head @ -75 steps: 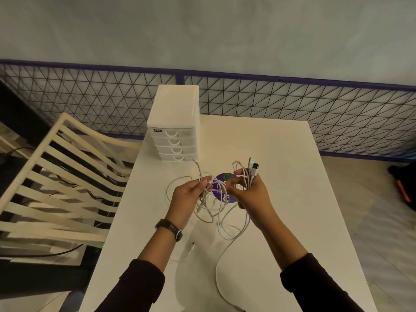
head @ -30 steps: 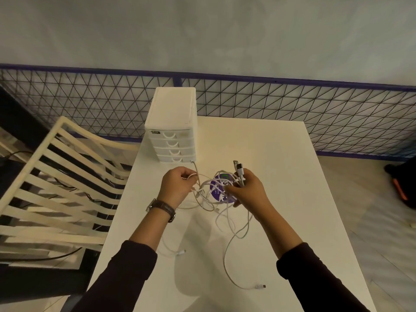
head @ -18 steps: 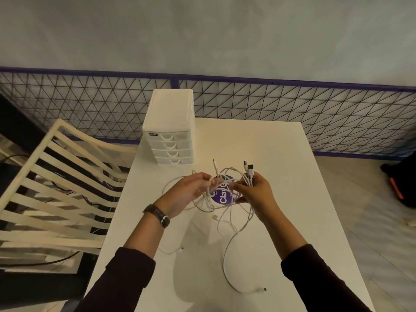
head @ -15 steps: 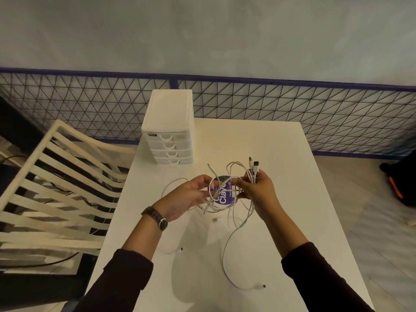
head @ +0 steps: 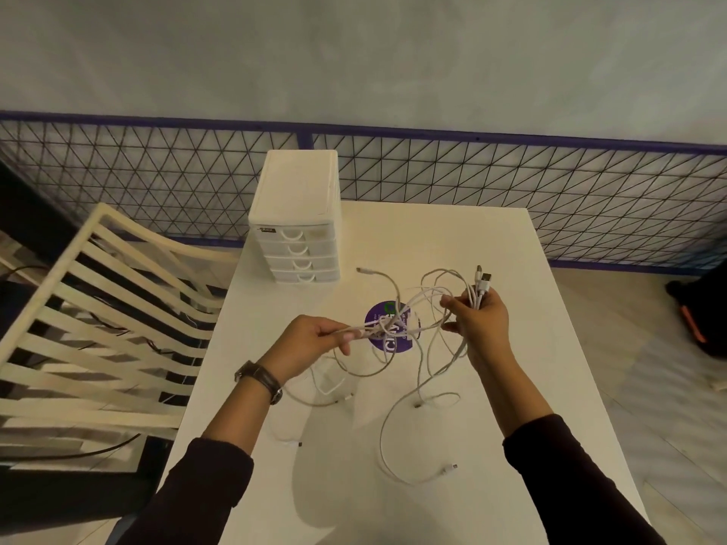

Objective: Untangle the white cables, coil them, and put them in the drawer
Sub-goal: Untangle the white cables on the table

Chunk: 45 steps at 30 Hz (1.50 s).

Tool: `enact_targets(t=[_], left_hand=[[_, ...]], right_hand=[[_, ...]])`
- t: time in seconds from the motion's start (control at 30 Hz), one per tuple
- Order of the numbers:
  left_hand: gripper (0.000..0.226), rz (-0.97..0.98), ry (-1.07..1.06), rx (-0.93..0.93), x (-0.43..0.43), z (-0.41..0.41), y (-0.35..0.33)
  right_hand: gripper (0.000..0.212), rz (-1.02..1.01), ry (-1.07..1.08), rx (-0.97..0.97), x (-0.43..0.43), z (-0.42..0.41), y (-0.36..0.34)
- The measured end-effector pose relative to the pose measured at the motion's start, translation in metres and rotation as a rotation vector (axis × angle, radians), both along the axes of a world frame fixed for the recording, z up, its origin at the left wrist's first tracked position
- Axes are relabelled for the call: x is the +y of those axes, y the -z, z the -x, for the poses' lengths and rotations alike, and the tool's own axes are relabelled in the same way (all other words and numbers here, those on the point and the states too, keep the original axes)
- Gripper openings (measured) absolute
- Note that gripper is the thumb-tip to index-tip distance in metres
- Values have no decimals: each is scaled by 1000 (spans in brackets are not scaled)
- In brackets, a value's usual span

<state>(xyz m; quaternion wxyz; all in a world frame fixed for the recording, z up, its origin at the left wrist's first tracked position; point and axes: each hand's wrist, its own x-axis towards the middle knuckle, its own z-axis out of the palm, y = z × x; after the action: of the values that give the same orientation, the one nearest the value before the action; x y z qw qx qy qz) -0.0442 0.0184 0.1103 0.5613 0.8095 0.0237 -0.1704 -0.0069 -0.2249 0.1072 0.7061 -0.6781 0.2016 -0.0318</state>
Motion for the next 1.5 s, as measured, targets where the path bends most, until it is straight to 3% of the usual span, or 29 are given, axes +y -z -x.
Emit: enact_targets(t=[0.1, 0.27, 0.4, 0.5, 0.57, 0.63, 0.73, 0.93, 1.2, 1.33, 1.5], left_hand=[[18, 110, -166, 9, 13, 2, 1], [18, 388, -779, 113, 49, -6, 18], [17, 746, -990, 181, 65, -10, 45], [11, 1031, -1224, 246, 85, -8, 67], [16, 1117, -1370, 281, 94, -7, 83], [20, 1027, -1333, 352, 90, -3, 93], [16, 893, -1112, 455, 67, -1, 96], [23, 426, -715, 400, 30, -5, 94], [22, 132, -592, 184, 16, -2, 83], [30, -18, -532, 93, 10, 2, 68], [26, 43, -489, 22, -8, 3, 41]], right_hand=[[32, 33, 30, 11, -9, 0, 6], [21, -27, 97, 76, -20, -3, 12], [11, -77, 109, 96, -28, -4, 16], [12, -135, 271, 77, -42, -7, 13], [13, -140, 340, 73, -54, -9, 11], [13, -141, 319, 78, -60, -9, 9], [17, -149, 256, 78, -56, -5, 10], [9, -131, 169, 97, -58, 4, 17], [20, 124, 70, 148, -56, 16, 20], [23, 17, -83, 131, -44, 27, 8], [35, -185, -140, 144, -23, 36, -2]])
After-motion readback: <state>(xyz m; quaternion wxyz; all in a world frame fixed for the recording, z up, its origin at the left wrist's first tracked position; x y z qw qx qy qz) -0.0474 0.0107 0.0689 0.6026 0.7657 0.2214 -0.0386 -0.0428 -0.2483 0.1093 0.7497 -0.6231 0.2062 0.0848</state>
